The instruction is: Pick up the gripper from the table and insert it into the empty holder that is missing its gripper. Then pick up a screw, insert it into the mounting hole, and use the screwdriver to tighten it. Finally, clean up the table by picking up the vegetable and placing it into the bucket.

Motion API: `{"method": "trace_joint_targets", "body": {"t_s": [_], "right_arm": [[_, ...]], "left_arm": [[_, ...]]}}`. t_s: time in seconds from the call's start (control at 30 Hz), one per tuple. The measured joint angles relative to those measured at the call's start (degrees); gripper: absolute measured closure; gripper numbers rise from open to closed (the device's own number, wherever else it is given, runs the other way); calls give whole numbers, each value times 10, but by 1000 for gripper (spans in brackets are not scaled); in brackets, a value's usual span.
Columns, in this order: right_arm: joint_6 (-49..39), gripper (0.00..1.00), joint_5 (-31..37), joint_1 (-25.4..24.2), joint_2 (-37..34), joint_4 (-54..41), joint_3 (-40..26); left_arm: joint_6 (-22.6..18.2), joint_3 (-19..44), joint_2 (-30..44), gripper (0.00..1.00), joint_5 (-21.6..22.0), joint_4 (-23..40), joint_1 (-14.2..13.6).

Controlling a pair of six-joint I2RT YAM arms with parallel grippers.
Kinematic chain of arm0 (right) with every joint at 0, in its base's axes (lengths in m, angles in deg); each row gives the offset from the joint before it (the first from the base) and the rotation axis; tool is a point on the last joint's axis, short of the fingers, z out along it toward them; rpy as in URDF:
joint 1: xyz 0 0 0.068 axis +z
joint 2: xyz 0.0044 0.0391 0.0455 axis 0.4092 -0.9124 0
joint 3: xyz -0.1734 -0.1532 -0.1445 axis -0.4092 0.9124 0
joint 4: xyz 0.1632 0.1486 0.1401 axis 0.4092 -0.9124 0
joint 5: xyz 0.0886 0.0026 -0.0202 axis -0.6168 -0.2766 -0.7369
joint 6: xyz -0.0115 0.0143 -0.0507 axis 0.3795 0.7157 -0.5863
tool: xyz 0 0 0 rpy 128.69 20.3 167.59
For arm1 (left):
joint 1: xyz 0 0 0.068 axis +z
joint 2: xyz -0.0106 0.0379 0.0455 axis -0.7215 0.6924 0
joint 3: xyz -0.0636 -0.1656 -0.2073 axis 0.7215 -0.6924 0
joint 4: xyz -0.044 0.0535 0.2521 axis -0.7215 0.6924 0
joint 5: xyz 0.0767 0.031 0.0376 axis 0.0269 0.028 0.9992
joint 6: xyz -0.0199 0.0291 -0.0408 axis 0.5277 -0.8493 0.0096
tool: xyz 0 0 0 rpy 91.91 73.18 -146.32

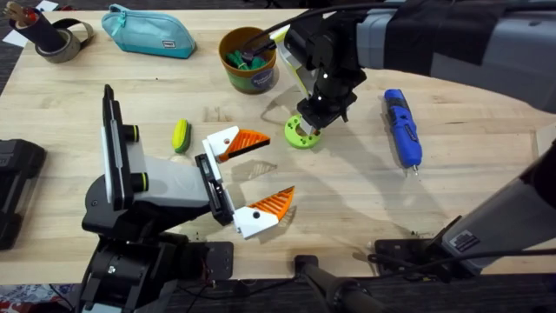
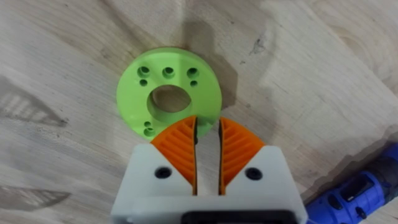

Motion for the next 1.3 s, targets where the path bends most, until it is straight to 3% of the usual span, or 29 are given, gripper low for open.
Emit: {"method": "trace_joint_targets", "body": {"t_s": [0.43,0.7,0.87,1.3], "right_arm": [[0,815,-11,0,4,12,0],[17,815,-15,0,93,-36,0],[45,815,-18,1,105,-37,2],[74,815,-19,21,104,24,81]], "left_arm": [[0,0,0,12,0,-1,0],[0,0,0,12,1,-1,0],[0,0,0,12,1,-1,0],[0,0,0,12,1,-1,0]]}}
